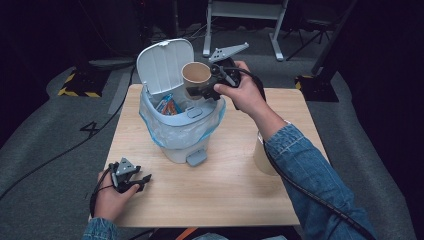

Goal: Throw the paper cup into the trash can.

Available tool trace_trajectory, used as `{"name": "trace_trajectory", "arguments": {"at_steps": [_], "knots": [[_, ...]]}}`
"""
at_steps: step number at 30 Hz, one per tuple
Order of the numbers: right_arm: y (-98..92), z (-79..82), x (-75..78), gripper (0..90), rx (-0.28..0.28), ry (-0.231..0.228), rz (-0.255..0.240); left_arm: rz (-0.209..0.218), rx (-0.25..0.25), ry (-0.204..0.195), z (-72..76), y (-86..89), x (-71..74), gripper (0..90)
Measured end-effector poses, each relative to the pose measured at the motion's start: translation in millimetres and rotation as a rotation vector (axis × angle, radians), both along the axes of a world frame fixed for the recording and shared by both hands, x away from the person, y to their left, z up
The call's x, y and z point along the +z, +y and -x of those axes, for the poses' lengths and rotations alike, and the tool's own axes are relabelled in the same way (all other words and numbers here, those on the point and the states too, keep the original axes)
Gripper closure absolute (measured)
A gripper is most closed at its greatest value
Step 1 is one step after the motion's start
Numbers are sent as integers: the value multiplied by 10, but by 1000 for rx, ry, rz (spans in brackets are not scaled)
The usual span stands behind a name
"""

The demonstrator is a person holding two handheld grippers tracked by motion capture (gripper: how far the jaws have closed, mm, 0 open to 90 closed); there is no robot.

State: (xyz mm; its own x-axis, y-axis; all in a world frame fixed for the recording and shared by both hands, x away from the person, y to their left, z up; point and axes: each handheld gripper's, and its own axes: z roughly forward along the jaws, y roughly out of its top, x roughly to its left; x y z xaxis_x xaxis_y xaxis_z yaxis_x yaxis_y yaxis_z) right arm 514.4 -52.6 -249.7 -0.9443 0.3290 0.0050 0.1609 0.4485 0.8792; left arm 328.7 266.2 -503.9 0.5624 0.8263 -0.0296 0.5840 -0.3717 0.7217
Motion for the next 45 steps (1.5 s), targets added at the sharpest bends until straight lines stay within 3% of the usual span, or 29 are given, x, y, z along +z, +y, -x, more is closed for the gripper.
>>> {"name": "trace_trajectory", "arguments": {"at_steps": [2, 4, 7, 9, 11, 13, 15, 17, 23, 31, 45], "knots": [[61, -10, -55, 245, 6, 6, 26, 0, -1, -1, -3, -3, 0, 444], [105, -15, -94, 92, 11, -24, 31, 0, -1, -1, -4, -3, 0, 443], [137, -5, -111, 211, -11, -30, -3, -1, -2, -1, -4, -2, 0, 444], [137, 9, -102, 118, -12, -46, -14, 1, -2, -1, -3, -4, -1, 443], [112, 29, -83, 184, -5, -55, -19, 4, 2, 0, -1, -6, -2, 444], [67, 55, -60, 139, 1, -57, -20, -1, -2, -1, -4, -1, 0, 443], [5, 85, -32, 174, 18, -60, -10, 0, -2, 0, -4, -3, -1, 443], [-47, 109, -12, 151, 24, -62, -9, 2, 1, 0, -2, -6, -1, 443], [-434, 248, 111, 161, 24, -63, -14, -5, -2, 2, 0, -7, 2, 442], [-874, 460, 183, 175, -35, -76, -20, -6, -2, 1, 0, -8, 2, 442], [-1596, 791, 112, 178, -115, -88, -15, -5, -2, 2, 0, -7, 2, 442]]}}
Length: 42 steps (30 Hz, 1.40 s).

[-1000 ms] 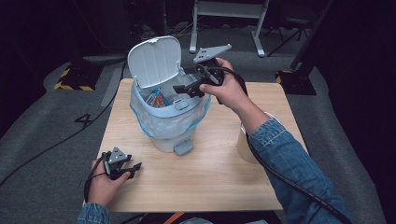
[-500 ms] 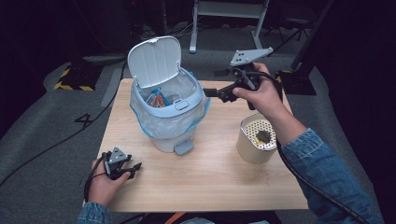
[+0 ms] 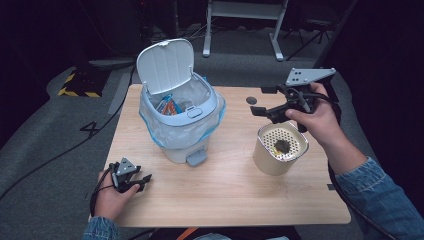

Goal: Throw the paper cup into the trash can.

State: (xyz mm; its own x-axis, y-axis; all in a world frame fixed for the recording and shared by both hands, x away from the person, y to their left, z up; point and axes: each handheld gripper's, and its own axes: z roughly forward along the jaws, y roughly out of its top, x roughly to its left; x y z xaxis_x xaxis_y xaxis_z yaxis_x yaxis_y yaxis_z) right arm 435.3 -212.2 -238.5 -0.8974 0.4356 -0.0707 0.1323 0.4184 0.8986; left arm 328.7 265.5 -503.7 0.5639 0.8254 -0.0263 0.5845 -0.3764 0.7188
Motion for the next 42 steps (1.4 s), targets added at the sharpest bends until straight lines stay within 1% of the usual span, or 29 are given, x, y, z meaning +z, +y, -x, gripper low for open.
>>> {"name": "trace_trajectory", "arguments": {"at_steps": [2, 8, 10, 12, 15, 16, 17, 18, 19, 20, 23, 28, 29, 30, 34, 36, 38, 42], "knots": [[-103, 45, -25, 178, -7, 7, -6, 0, 0, 0, 0, 0, 0, 442], [-395, 180, -122, 184, -41, 17, 0, 1, 0, 0, 0, -1, 0, 442], [-487, 222, -169, 193, -52, 28, -3, 0, 0, 0, 0, -1, 0, 442], [-572, 270, -223, 221, -60, 51, 12, 2, 0, 0, 0, 0, -1, 442], [-705, 341, -299, 231, -75, 64, 29, 6, 0, -1, -1, 1, -2, 442], [-751, 362, -326, 232, -83, 66, 30, 6, 0, -1, -1, 1, -2, 442], [-751, 362, -326, 232, -83, 66, 30, 3, 0, 0, -1, 2, -1, 442], [-841, 404, -387, 234, -99, 77, 26, -1, 0, 0, 0, 0, 0, 442], [-885, 421, -422, 234, -105, 81, 25, 0, 1, 0, 1, -1, 0, 441], [-885, 421, -422, 234, -105, 81, 25, 0, 1, 0, 1, -1, 0, 442], [-1041, 503, -571, 239, -133, 106, 31, -2, 0, 0, 1, -1, 0, 441], [-1195, 629, -783, 235, -158, 108, 37, -2, -1, 0, 1, -1, 1, 441], [-1195, 629, -783, 235, -158, 108, 37, -2, -1, 0, 1, -1, 1, 441], [-1244, 676, -892, 226, -164, 109, 48, -3, -2, 0, 0, -1, 1, 440], [-1347, 771, -1086, 227, -197, 116, 75, -3, -1, 1, 2, -3, 1, 440], [-1386, 813, -1165, 239, -215, 121, 75, -3, -1, 1, 3, -3, 1, 441], [-1425, 852, -1260, 251, -232, 132, 78, -4, -1, 0, 3, -3, 1, 440], [-1494, 894, -1499, 252, -255, 167, 89, -4, 0, 1, 3, -4, 1, 440]]}}
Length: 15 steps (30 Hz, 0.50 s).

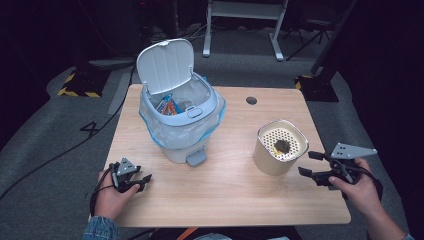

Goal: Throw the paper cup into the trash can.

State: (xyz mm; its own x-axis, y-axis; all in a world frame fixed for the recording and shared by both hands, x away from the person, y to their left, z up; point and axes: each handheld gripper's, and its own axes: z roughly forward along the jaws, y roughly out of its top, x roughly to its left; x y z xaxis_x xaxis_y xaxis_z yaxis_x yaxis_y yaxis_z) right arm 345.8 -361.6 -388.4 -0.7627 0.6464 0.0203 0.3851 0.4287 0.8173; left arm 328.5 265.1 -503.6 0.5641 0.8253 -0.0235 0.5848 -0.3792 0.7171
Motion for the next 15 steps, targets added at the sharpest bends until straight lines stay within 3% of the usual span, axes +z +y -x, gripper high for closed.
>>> {"name": "trace_trajectory", "arguments": {"at_steps": [5, 7, 8, 12, 15], "knots": [[-64, 8, -442, 245, -32, 66, 14, 1, 0, -2, 0, -9, -1, 425], [-70, 9, -502, 244, -35, 71, 21, -1, 1, -2, -1, -9, 0, 424], [-88, 7, -682, 243, -49, 86, 39, 2, 5, -1, 1, -15, -1, 423], [-114, -13, -897, 237, -70, 109, 49, 5, 9, -1, 1, -17, 1, 416], [-120, -26, -1018, 231, -81, 100, 83, 10, 5, 0, 2, -17, 23, 414]]}}
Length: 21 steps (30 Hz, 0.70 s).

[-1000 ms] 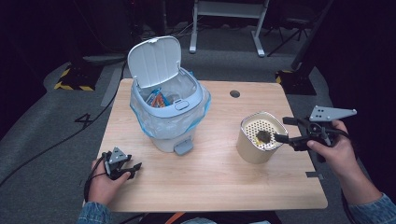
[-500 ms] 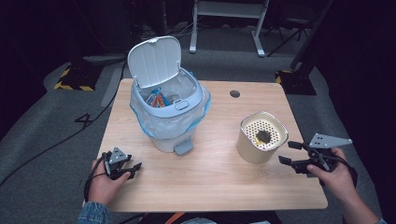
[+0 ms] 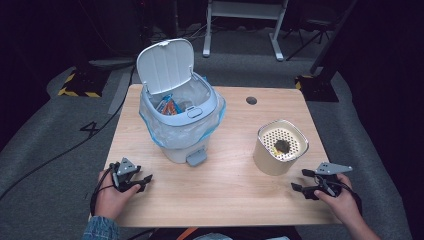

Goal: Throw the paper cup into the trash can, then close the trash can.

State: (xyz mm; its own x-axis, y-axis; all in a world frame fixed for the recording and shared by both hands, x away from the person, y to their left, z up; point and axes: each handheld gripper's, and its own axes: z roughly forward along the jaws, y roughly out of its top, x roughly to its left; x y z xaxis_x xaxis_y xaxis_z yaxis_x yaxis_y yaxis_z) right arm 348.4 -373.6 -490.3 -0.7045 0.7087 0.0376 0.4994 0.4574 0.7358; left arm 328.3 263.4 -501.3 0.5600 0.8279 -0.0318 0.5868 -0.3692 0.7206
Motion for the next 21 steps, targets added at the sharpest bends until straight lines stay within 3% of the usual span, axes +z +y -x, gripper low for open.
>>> {"name": "trace_trajectory", "arguments": {"at_steps": [4, 5, 14, 18, 20, 21], "knots": [[18, -3, -100, 213, -8, -4, 26, 23, -8, -14, -3, -3, 79, 411], [27, -4, -119, 204, -5, -24, 32, 34, -12, -17, -5, 3, 109, 410], [47, -13, -136, 180, -13, -32, 28, 93, -35, -51, -13, -5, 396, 406], [45, -14, -137, 180, -12, -31, 26, 118, -72, -78, -36, -2, 695, 405], [45, -15, -137, 180, -12, -31, 26, 123, -76, -86, -40, -3, 745, 406], [45, -15, -137, 180, -12, -31, 25, 145, -90, -103, -49, 2, 899, 407]]}}
